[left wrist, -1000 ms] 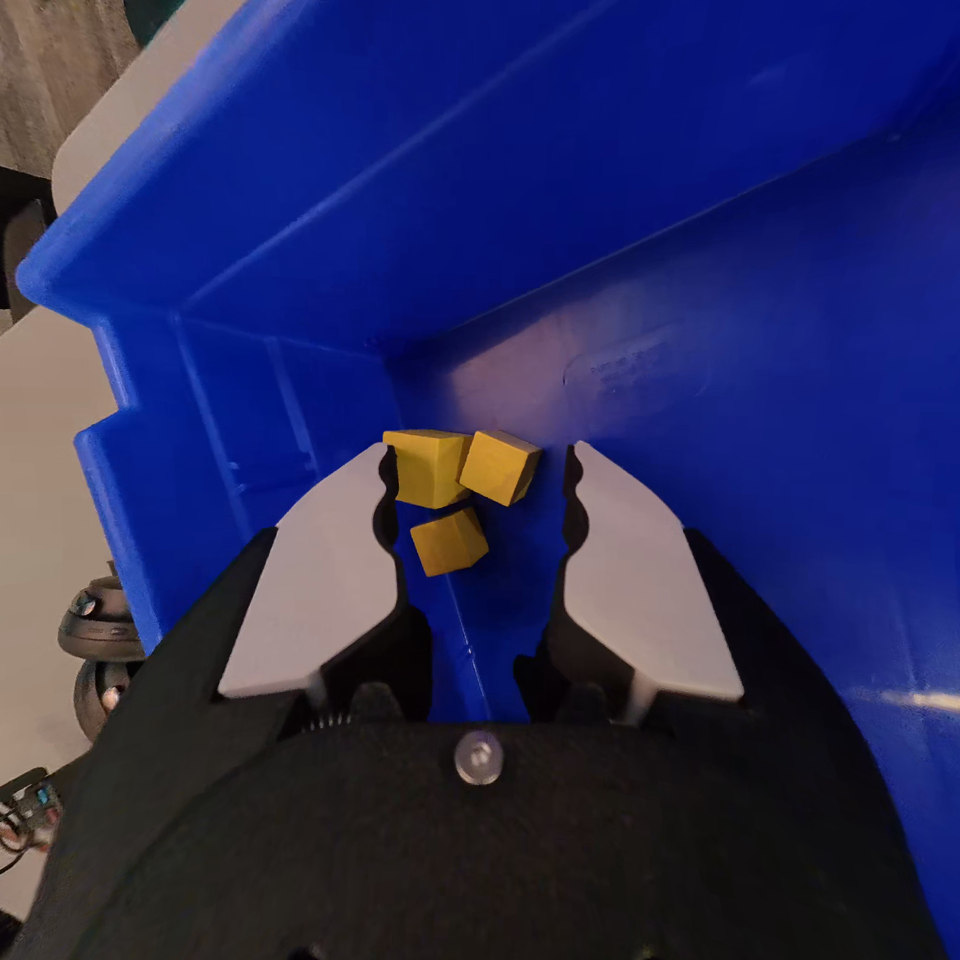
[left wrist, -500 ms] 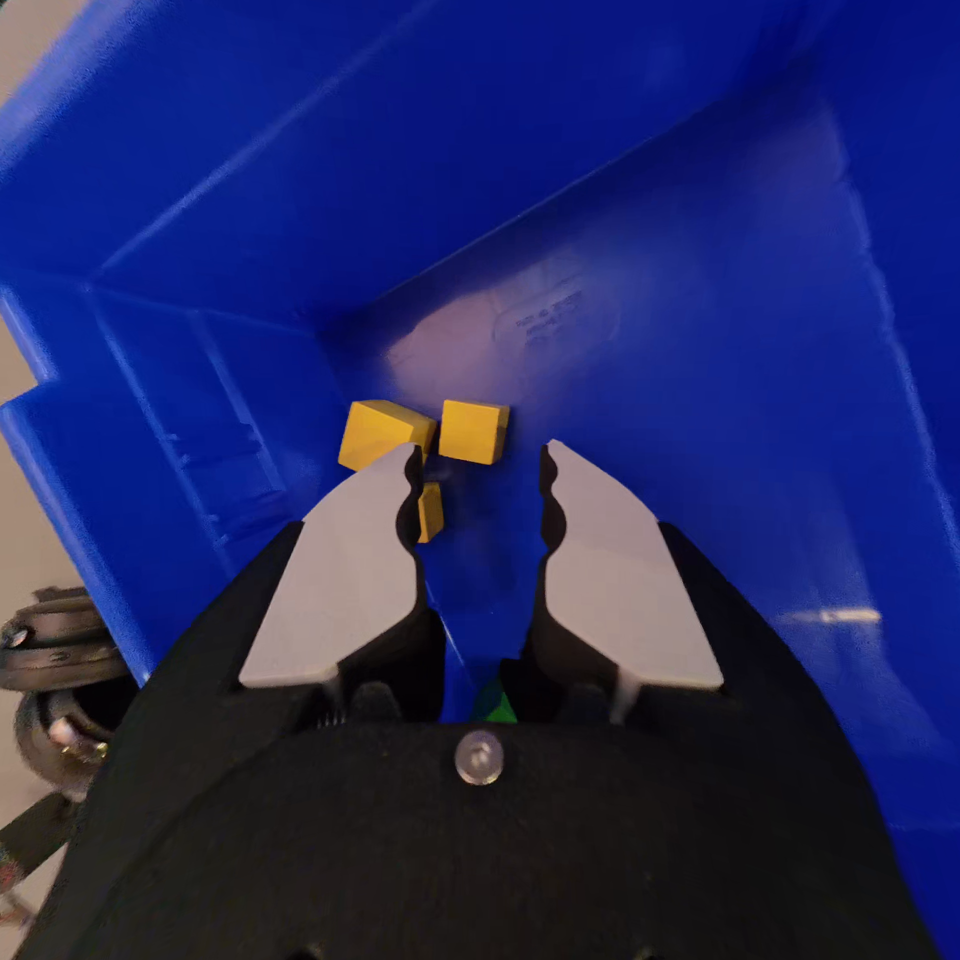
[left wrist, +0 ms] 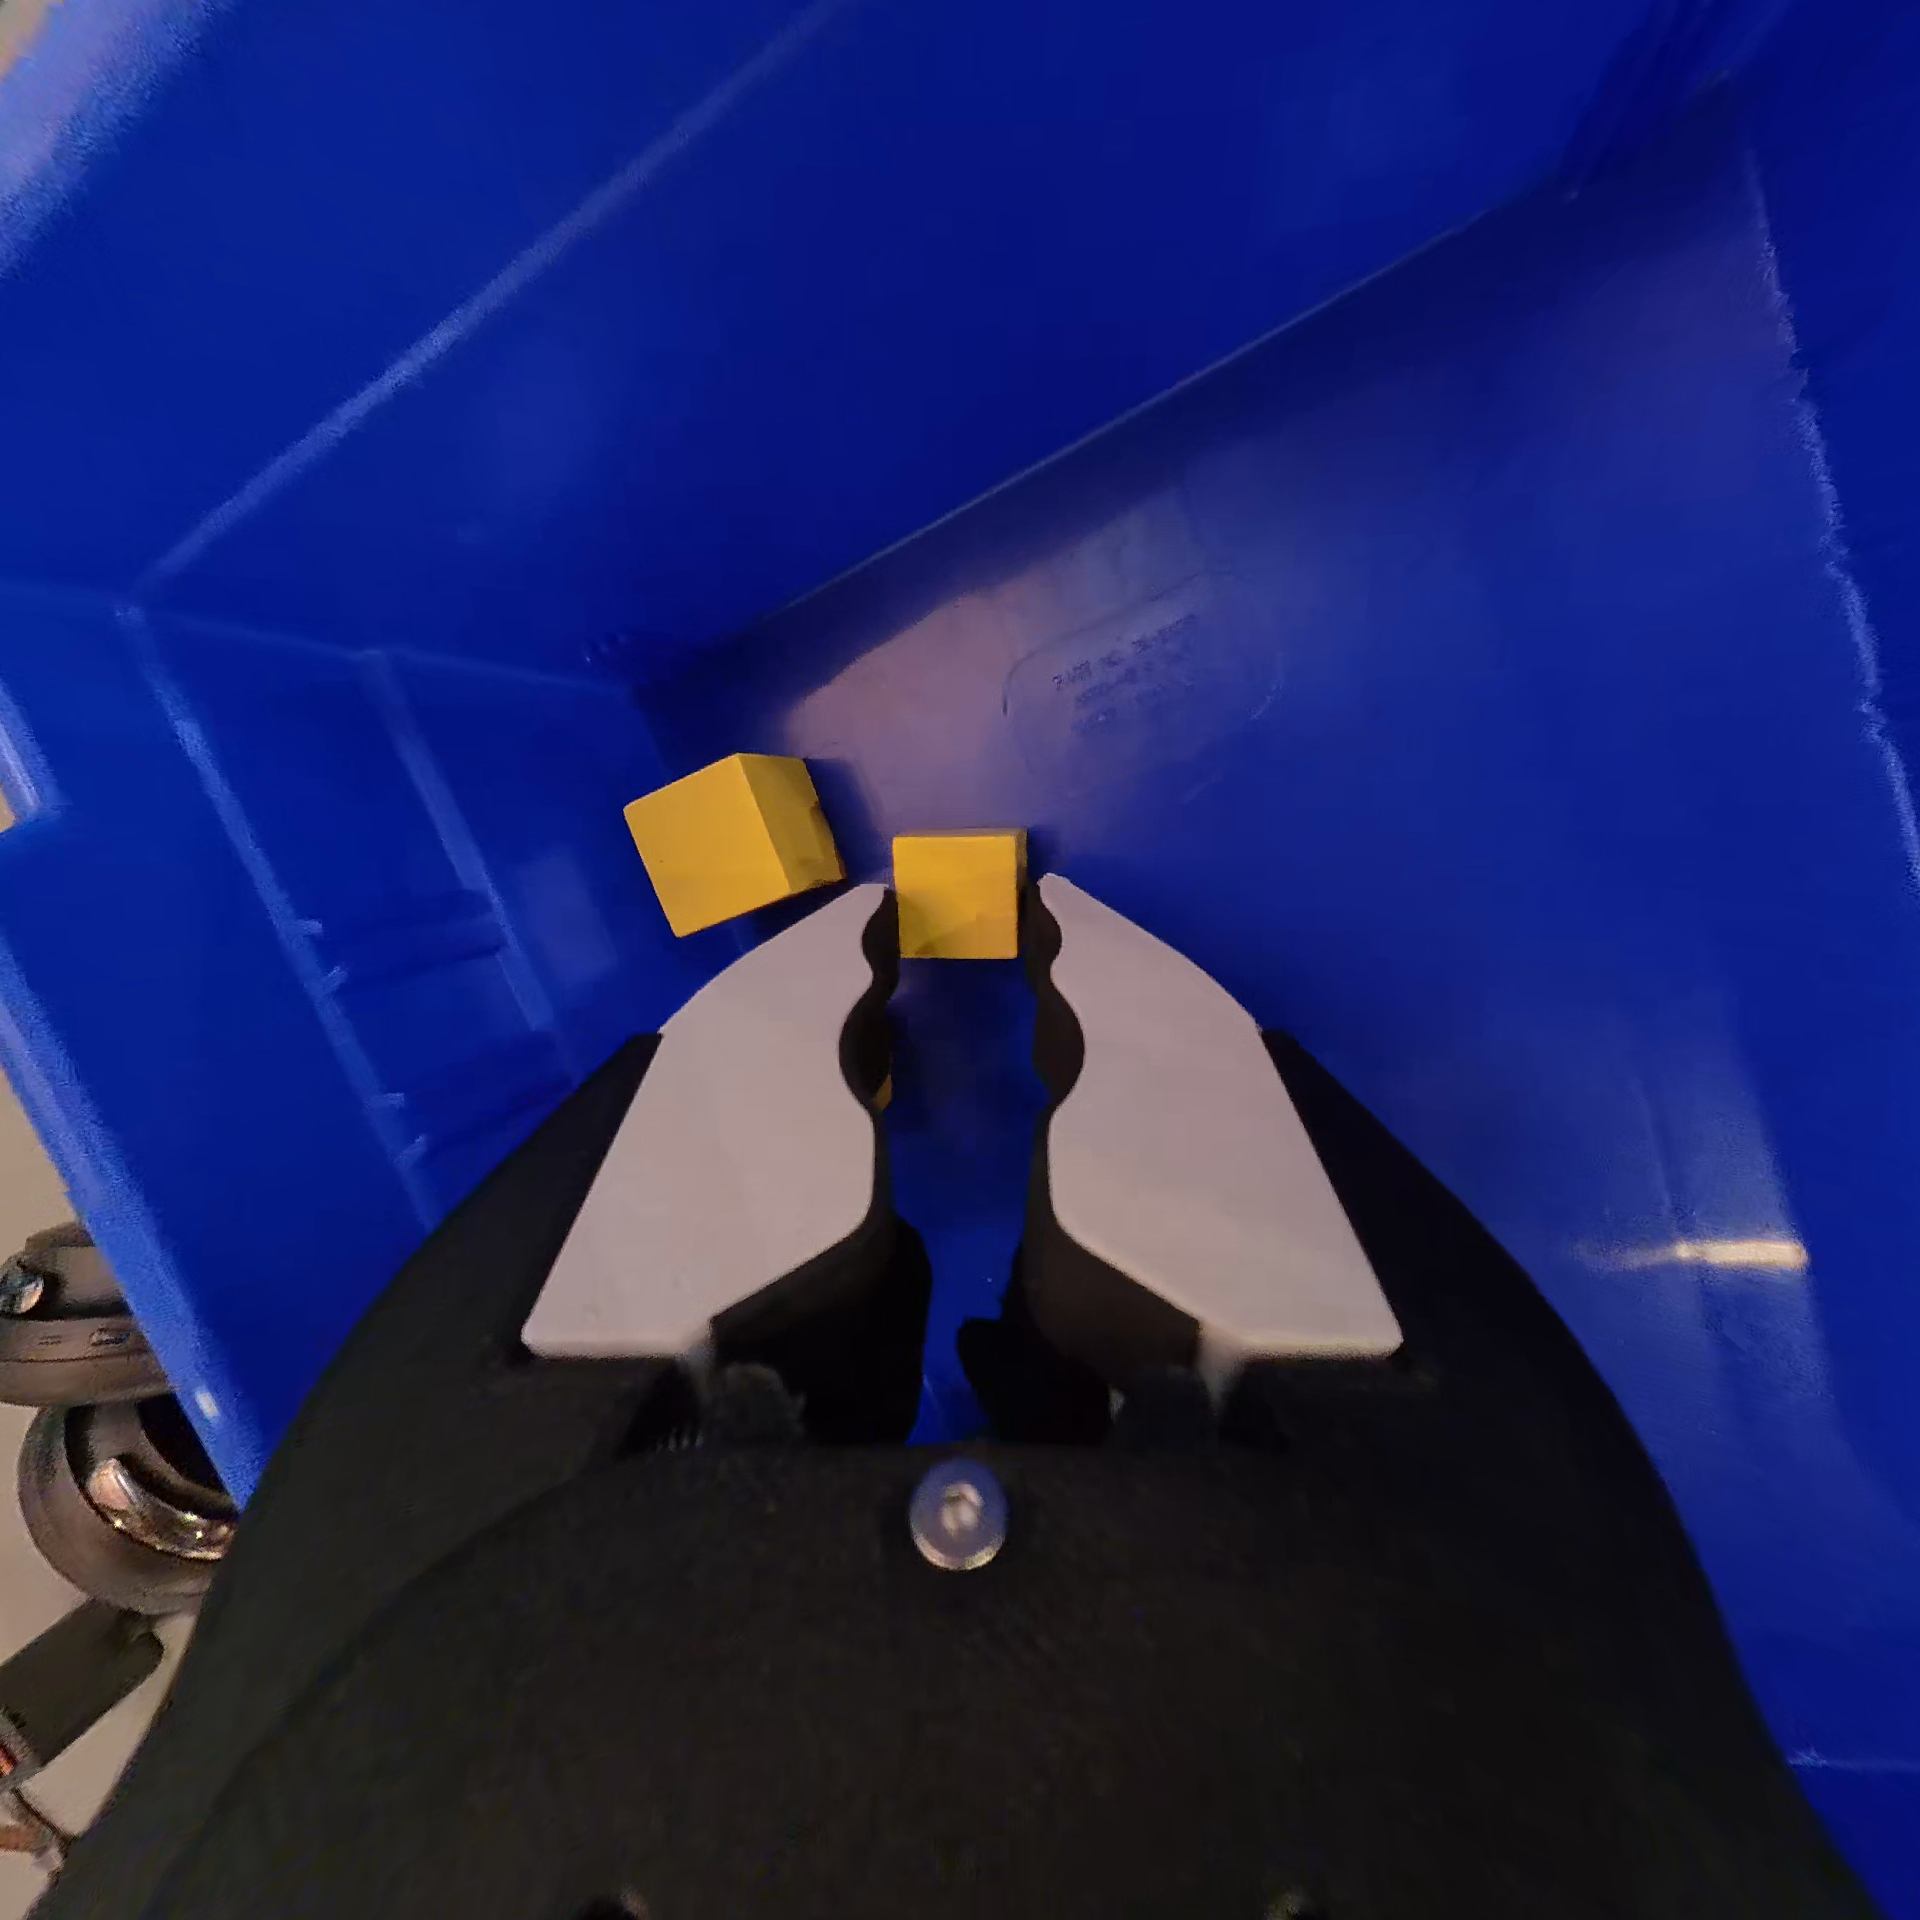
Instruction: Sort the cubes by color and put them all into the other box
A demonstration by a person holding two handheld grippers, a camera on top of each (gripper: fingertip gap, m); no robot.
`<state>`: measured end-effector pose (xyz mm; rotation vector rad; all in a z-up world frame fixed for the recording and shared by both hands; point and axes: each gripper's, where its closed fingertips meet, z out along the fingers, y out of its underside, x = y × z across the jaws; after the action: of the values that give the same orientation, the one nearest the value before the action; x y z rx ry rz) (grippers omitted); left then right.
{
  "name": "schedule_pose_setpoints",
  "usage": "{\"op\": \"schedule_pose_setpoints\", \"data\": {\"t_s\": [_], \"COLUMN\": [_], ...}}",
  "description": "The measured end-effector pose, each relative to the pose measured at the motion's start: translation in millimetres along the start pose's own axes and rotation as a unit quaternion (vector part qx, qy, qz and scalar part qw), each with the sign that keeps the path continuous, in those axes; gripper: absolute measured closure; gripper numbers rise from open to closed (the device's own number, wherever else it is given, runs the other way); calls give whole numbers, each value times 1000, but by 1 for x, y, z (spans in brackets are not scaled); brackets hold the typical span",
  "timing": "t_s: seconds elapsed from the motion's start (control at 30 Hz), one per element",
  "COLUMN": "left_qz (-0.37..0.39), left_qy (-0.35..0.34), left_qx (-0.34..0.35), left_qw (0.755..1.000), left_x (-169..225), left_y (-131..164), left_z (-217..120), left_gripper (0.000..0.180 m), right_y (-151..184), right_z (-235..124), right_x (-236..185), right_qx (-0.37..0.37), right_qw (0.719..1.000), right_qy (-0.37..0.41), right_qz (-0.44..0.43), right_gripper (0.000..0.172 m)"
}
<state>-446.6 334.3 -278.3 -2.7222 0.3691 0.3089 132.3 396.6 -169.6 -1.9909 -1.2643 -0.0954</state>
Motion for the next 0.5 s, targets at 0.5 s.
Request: {"op": "schedule_pose_setpoints", "data": {"t_s": [0.5], "left_qz": [-56], "left_qy": [109], "left_qx": [309], "left_qw": [943], "left_x": [15], "left_y": [-70], "left_z": [-176], "left_gripper": [158], "right_y": [-79], "right_z": [-101], "right_x": [17], "right_qx": [222], "right_qw": [971], "right_qy": [82], "right_qz": [-24], "right_gripper": [137]}}
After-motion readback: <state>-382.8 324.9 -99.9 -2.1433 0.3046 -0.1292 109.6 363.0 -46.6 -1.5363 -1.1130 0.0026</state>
